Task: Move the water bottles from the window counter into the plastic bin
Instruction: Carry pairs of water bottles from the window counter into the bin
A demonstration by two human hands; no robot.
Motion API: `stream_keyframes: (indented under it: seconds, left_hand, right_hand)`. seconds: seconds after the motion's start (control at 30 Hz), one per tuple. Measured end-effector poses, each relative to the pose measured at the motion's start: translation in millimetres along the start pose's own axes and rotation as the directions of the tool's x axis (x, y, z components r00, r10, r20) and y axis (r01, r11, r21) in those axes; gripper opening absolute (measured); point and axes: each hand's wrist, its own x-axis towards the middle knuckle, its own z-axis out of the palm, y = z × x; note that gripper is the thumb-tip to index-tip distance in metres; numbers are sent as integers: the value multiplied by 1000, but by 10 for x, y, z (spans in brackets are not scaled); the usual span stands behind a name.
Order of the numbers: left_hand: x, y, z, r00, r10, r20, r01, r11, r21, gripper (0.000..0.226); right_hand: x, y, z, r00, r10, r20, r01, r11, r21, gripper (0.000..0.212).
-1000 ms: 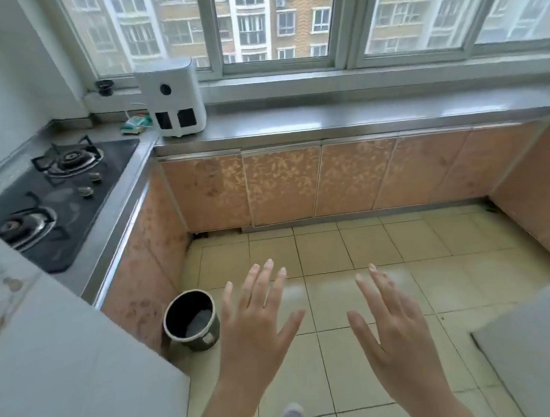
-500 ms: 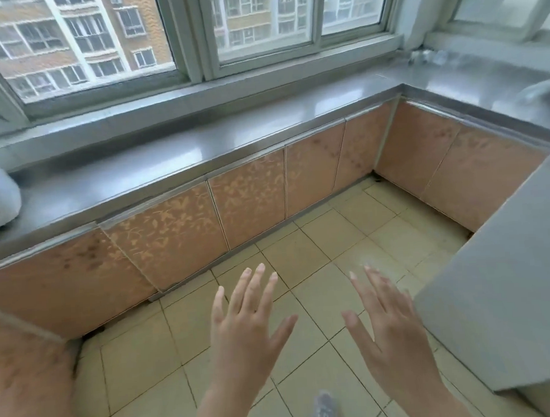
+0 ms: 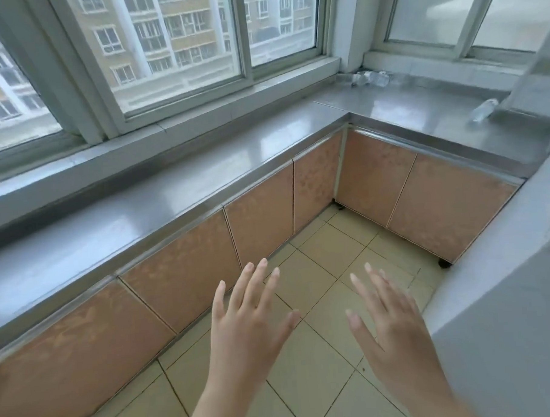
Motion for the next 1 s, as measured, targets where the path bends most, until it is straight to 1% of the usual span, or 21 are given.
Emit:
stream_keyframes:
  seconds: [0.1, 0.27, 0.5, 0.57, 0.67, 0.83, 1.0]
  left_hand:
    - [597, -6, 255, 1000, 16, 23, -16, 1000, -1, 64]
    - [1652, -41, 823, 997, 66, 47, -64, 997, -46, 63]
    - [3270, -70, 1636, 987, 134, 87, -125, 987, -100, 64]
    - [3713, -54, 1811, 982, 165, 94, -155, 982, -107, 65]
    - [4362, 29, 2009, 969, 218, 118, -205, 973, -110, 66]
    - [5285, 223, 2391, 961, 248, 122, -232, 963, -136, 66]
    - [6082, 542, 2970, 954, 252, 160, -233, 964, -130, 65]
  right_hand:
    - [542, 195, 8, 1000, 28, -1, -28, 1000, 12, 61]
    - [1577, 547, 82, 997, 69, -40, -70, 997, -30, 58]
    - [3120, 987, 245, 987, 158, -17, -159, 987, -39, 63]
    - [3529, 1088, 207, 984, 172, -34, -174, 984, -42, 61]
    - [4061, 1269, 121, 978, 192, -88, -197, 979, -52, 57]
    - [4876, 1693, 33, 962, 239, -130, -246, 968, -43, 56]
    - [5724, 2337, -25, 956, 264, -128, -271, 962, -41, 57]
